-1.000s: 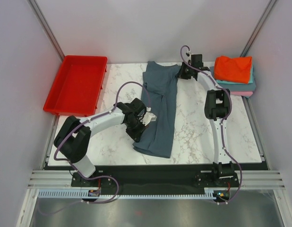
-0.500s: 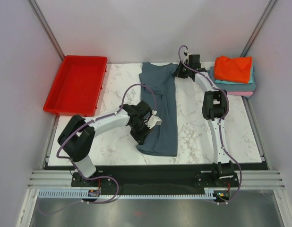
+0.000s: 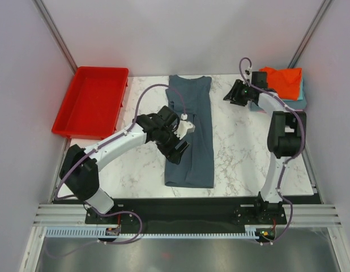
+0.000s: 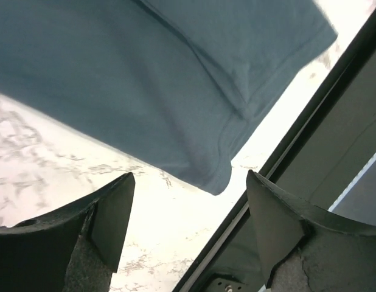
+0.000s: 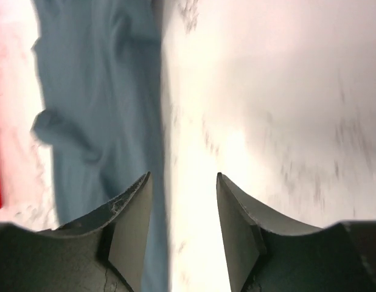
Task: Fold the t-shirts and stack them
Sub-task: Fold the tshirt
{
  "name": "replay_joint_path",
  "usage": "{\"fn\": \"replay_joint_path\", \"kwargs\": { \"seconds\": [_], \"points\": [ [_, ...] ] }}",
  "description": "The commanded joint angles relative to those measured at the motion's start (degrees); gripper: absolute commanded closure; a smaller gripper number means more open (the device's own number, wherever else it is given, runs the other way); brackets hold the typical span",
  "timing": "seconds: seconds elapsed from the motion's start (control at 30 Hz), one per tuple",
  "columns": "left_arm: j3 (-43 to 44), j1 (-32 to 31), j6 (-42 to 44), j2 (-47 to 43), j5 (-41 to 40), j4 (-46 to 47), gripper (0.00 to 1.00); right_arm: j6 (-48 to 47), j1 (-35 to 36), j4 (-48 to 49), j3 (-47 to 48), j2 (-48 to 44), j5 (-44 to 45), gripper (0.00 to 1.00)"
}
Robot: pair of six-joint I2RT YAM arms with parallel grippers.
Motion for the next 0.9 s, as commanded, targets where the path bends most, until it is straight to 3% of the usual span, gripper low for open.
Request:
{"fn": "replay_joint_path", "kwargs": {
  "seconds": [0.0, 0.07, 0.2, 0.33, 0.4, 0.43, 0.47, 0.67, 0.87],
  "points": [
    [2.9, 2.8, -4.9, -4.0, -0.9, 1.8, 0.18, 2.8, 0.7, 1.4, -10.5, -14.5, -5.9, 0.46],
    [1.5, 4.5, -10.7, -6.0, -2.9, 4.5, 0.16, 4.7, 0.7, 2.4, -19.8, -22.7, -7.1, 0.46],
    [-2.2, 8.6, -10.7, -8.5, -2.9, 4.5, 0.16, 14.1, 0.7, 3.9, -36.9, -36.6, -7.3, 0.44],
    [-4.6, 12.3, -10.7, -7.8, -2.9, 4.5, 0.16, 22.5, 0.7, 2.1, -50.2, -45.0, -10.7, 0.43],
    [-6.9, 13.5, -10.7, -6.3, -2.9, 4.5, 0.16, 21.9, 0.6, 0.0, -55.5, -47.5, -10.9, 0.43],
    [-7.9, 13.6, -10.7, -5.9, -2.9, 4.5, 0.16, 21.1, 0.7, -0.5, -56.9, -48.0, -10.9, 0.43],
    [-9.2, 13.6, -36.4, -5.4, 7.9, 9.9, 0.19, 20.8, 0.7, -0.7, -59.6, -49.0, -11.1, 0.43],
    [-18.1, 14.2, -39.3, -5.4, 10.4, 13.5, 0.21, 21.1, 1.9, -3.0, -67.1, -53.8, -10.6, 0.41],
    [-28.2, 16.2, -44.0, -6.3, 12.7, 19.0, 0.25, 19.9, 6.5, -7.0, -67.4, -53.4, -9.1, 0.41]
  ]
}}
